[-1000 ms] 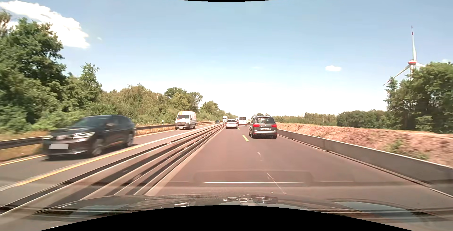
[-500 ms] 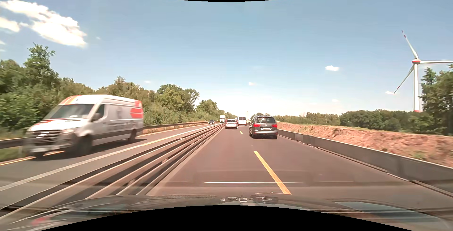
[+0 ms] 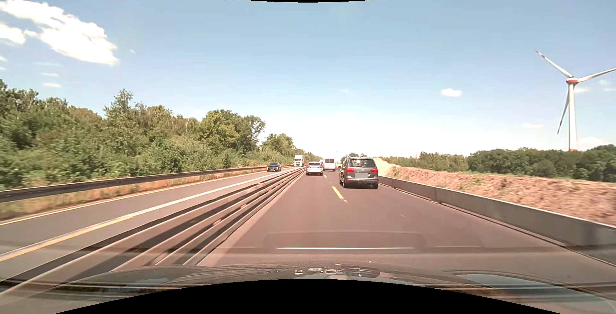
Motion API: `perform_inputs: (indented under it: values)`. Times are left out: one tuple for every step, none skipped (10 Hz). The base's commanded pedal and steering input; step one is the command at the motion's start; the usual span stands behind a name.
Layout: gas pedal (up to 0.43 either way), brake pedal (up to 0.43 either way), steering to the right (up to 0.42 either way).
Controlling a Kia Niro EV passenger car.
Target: Follow the waypoints while adhering to traffic rules and regulations
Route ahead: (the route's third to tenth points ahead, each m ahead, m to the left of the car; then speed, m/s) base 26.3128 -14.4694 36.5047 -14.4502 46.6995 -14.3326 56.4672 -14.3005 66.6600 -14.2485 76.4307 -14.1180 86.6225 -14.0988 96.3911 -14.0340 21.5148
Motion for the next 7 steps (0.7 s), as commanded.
perform_inputs:
  values:
    - [0.047,0.000,0.001]
    - [0.047,0.000,0.001]
    - [0.047,0.000,0.001]
    - [0.047,0.000,0.000]
    - [0.047,0.000,0.000]
    - [0.047,0.000,0.000]
    - [0.039,0.000,0.001]
